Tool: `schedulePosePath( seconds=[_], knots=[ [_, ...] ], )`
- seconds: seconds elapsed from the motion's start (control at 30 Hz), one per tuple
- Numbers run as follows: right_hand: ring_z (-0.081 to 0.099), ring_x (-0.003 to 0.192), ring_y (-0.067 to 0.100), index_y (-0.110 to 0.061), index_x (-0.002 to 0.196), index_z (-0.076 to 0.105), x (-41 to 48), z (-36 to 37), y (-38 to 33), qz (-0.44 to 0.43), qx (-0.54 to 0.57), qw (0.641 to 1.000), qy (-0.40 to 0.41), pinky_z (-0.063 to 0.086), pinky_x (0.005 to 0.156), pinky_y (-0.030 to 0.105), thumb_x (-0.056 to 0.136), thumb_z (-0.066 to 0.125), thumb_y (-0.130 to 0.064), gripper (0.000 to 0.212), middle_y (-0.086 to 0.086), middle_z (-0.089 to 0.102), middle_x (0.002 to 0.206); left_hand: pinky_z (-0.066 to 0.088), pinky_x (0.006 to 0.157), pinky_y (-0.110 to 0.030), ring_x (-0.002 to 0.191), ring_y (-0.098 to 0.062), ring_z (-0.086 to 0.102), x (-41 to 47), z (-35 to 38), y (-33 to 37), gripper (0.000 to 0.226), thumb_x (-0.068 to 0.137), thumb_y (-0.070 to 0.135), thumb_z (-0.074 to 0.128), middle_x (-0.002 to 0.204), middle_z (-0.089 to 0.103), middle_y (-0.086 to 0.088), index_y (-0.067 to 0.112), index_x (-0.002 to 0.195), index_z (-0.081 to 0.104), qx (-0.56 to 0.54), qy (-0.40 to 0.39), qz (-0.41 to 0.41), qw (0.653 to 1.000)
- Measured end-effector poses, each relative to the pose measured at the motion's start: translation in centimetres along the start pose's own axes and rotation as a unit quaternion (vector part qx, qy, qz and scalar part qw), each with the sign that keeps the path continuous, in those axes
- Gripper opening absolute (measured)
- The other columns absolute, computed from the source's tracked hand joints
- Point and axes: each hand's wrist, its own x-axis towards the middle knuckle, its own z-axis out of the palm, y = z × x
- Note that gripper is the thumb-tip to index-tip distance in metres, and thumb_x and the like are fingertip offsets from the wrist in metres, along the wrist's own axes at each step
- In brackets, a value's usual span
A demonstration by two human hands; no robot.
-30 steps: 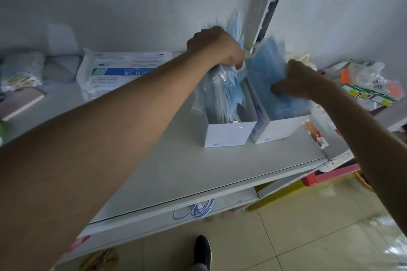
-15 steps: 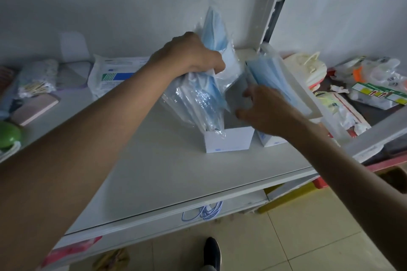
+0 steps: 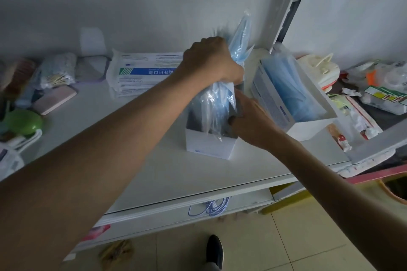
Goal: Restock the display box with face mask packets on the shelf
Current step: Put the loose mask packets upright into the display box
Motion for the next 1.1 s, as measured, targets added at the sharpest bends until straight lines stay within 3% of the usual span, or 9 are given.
schedulePosePath(
  seconds=[0.13, 0.23, 0.33, 0.53, 0.7, 0.83, 0.9, 1.0, 1.1],
  knots=[
    [0.056, 0.104, 0.019, -0.018, 0.129, 0.052, 0.9, -2.0, 0.1, -0.002, 0.030, 0.997, -0.078, 0.047, 0.097, 0.041, 0.081, 0.061, 0.002, 0.053, -0.007, 0.059, 0.107, 0.033, 0.043, -0.022, 0.062, -0.018, 0.054, 0.4, -0.5, -0.5, 0.049, 0.069, 0.035, 0.073, 0.085, 0.057, -0.002, 0.012, 0.108, 0.055, -0.090, -0.064, -0.081, 0.991],
    [0.059, 0.107, 0.020, -0.020, 0.135, 0.047, 1.9, -4.0, 0.7, 0.049, 0.076, 0.979, -0.184, 0.049, 0.096, 0.036, 0.087, 0.066, -0.009, 0.053, 0.004, 0.059, 0.117, 0.029, 0.032, -0.012, 0.034, -0.016, 0.046, 0.8, -0.6, -1.4, 0.028, 0.071, 0.028, 0.072, 0.059, 0.052, -0.004, 0.007, 0.079, 0.056, -0.130, -0.084, -0.124, 0.980],
    [0.068, 0.093, 0.025, -0.018, 0.129, 0.050, 3.0, -5.0, 1.0, 0.105, 0.176, 0.970, -0.133, 0.057, 0.080, 0.034, 0.101, 0.045, -0.021, 0.028, 0.014, 0.066, 0.109, 0.032, 0.041, -0.019, 0.044, -0.015, 0.050, 0.8, -0.4, -2.5, 0.027, 0.069, 0.029, 0.071, 0.063, 0.054, -0.001, 0.012, 0.073, 0.052, -0.146, -0.074, -0.122, 0.979],
    [0.063, 0.093, 0.027, -0.011, 0.135, 0.039, 3.6, -2.4, 0.9, -0.048, -0.132, 0.989, -0.034, 0.052, 0.087, 0.043, 0.098, 0.051, -0.022, 0.040, 0.009, 0.064, 0.110, 0.032, 0.044, -0.020, 0.044, -0.016, 0.050, 0.6, -1.1, -2.7, 0.027, 0.065, 0.035, 0.071, 0.061, 0.055, -0.001, 0.014, 0.073, 0.055, -0.179, -0.071, -0.122, 0.974],
    [0.059, 0.103, 0.033, 0.001, 0.144, 0.030, 3.6, -2.2, 0.5, -0.069, -0.100, 0.991, -0.050, 0.048, 0.098, 0.044, 0.094, 0.055, -0.012, 0.058, 0.016, 0.056, 0.119, 0.044, 0.042, -0.013, 0.034, -0.014, 0.051, 0.9, -0.5, -3.7, 0.015, 0.079, 0.015, 0.059, 0.051, 0.050, -0.003, 0.012, 0.068, 0.049, -0.389, -0.178, -0.175, 0.887],
    [0.051, 0.068, 0.002, -0.004, 0.140, 0.032, 3.8, -2.2, 0.7, -0.049, -0.082, 0.995, -0.041, 0.047, 0.058, 0.004, 0.099, 0.050, -0.017, 0.047, -0.005, 0.048, 0.100, 0.050, 0.050, -0.020, 0.055, -0.018, 0.056, 0.3, 0.9, -4.7, 0.005, 0.077, 0.009, 0.059, 0.068, 0.054, -0.006, 0.010, 0.078, 0.054, -0.455, -0.180, -0.216, 0.845],
    [0.055, 0.069, 0.002, -0.007, 0.136, 0.036, 4.0, -2.1, 0.8, -0.038, -0.040, 0.997, -0.054, 0.046, 0.052, 0.003, 0.101, 0.046, -0.012, 0.037, -0.002, 0.056, 0.099, 0.050, 0.052, -0.020, 0.061, -0.019, 0.060, 0.3, 1.2, -5.0, 0.017, 0.072, 0.010, 0.064, 0.076, 0.059, -0.007, 0.007, 0.087, 0.059, -0.426, -0.119, -0.219, 0.870],
    [0.065, 0.082, 0.018, -0.007, 0.131, 0.039, 4.2, -1.7, 0.7, -0.026, -0.007, 0.999, -0.047, 0.057, 0.067, 0.022, 0.100, 0.044, -0.014, 0.033, 0.014, 0.063, 0.113, 0.044, 0.050, -0.020, 0.075, -0.021, 0.062, 0.5, 1.1, -4.7, 0.048, 0.064, 0.015, 0.072, 0.090, 0.061, -0.006, 0.003, 0.109, 0.057, -0.330, -0.026, -0.185, 0.925],
    [0.055, 0.067, 0.015, -0.005, 0.134, 0.028, 4.3, -1.5, 0.4, -0.044, -0.051, 0.997, -0.039, 0.045, 0.054, 0.014, 0.098, 0.049, -0.014, 0.043, 0.012, 0.057, 0.094, 0.041, 0.055, -0.024, 0.096, -0.026, 0.060, 0.4, 1.0, -3.9, 0.074, 0.067, 0.021, 0.074, 0.114, 0.056, -0.008, 0.002, 0.132, 0.043, -0.237, -0.009, -0.155, 0.959]
  ],
)
